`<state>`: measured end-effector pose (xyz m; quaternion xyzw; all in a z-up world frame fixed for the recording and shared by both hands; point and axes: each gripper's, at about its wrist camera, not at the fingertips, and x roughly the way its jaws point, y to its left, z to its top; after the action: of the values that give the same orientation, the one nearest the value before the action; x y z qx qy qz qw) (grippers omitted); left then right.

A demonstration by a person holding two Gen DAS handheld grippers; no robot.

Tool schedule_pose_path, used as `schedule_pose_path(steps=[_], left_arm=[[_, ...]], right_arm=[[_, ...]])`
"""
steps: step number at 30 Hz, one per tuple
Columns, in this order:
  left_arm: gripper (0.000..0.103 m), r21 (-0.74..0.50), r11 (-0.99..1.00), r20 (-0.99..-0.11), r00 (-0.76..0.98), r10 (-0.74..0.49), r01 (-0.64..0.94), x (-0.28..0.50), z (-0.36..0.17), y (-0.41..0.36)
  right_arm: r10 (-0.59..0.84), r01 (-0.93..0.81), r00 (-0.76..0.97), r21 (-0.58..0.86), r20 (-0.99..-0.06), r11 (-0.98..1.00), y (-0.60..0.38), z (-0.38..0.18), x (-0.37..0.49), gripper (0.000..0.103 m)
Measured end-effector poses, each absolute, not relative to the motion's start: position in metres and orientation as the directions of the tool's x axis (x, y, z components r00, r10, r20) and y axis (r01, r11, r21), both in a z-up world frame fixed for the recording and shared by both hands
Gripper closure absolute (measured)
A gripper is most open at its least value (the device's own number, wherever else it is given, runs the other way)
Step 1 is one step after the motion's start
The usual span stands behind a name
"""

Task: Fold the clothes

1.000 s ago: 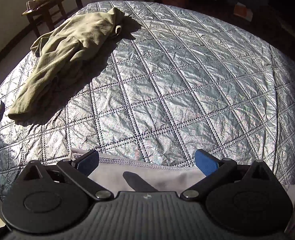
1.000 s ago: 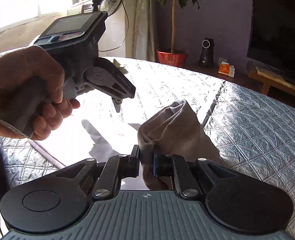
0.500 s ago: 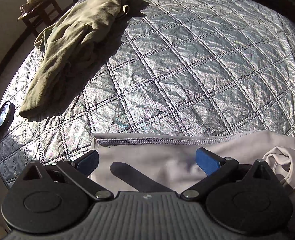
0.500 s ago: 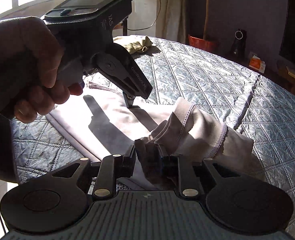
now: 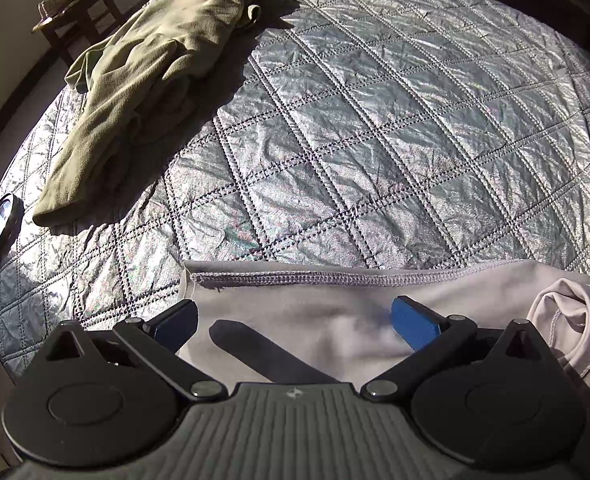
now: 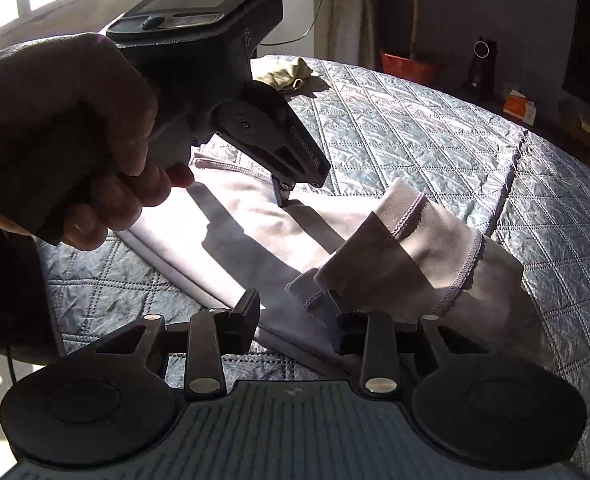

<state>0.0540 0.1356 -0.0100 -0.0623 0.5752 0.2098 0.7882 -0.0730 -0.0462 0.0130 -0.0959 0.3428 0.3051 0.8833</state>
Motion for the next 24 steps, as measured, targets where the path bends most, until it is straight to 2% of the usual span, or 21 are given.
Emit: schedule_pose_path(steps=[3, 4, 5, 7, 10, 17, 22, 24], left_arm=[[0.0, 0.148, 0.905, -0.932, 0.249, 0.263, -0.399, 0.054, -0.01, 0.134], [0.0, 0.149, 0.905, -0.932, 0.249, 0.264, -0.399, 0.055, -0.01, 0.133], [0.0, 0.15, 0.904, -0.931, 0.249, 0.265, -0.4, 0.055, -0.01, 0.133], [0.0, 0.152, 0.904, -0.931, 0.25, 0.268, -0.4, 0.056, -0.01, 0.132], [0.0, 0.156, 0.904, -0.929, 0.251, 0.271, -0.398, 0.057, -0.011, 0.13], [0.0, 0.145, 0.908, -0.932, 0.254, 0.259, -0.393, 0.056, -0.012, 0.132], [0.0, 0.15, 0.908, -0.93, 0.257, 0.264, -0.39, 0.057, -0.013, 0.131], [0.0, 0.149, 0.908, -0.93, 0.258, 0.263, -0.391, 0.057, -0.013, 0.131]], right_arm=[[0.414, -0.554, 0.63, -0.006, -0.657, 0.833, -0.044, 0.015, -0.064, 0.054], [0.391, -0.538, 0.644, -0.026, -0.657, 0.843, -0.043, 0.015, -0.061, 0.046], [0.369, -0.542, 0.646, -0.06, -0.668, 0.839, -0.036, 0.012, -0.058, 0.043], [0.356, -0.564, 0.632, -0.094, -0.688, 0.82, -0.019, 0.001, -0.057, 0.044], [0.311, -0.569, 0.631, -0.151, -0.711, 0.808, 0.0, -0.017, -0.059, 0.038], [0.336, -0.562, 0.628, -0.11, -0.702, 0.82, -0.007, -0.009, -0.064, 0.082], [0.384, -0.649, 0.615, -0.166, -0.688, 0.742, -0.005, 0.002, -0.087, 0.086], [0.398, -0.664, 0.582, -0.131, -0.709, 0.737, -0.008, -0.007, -0.09, 0.086]])
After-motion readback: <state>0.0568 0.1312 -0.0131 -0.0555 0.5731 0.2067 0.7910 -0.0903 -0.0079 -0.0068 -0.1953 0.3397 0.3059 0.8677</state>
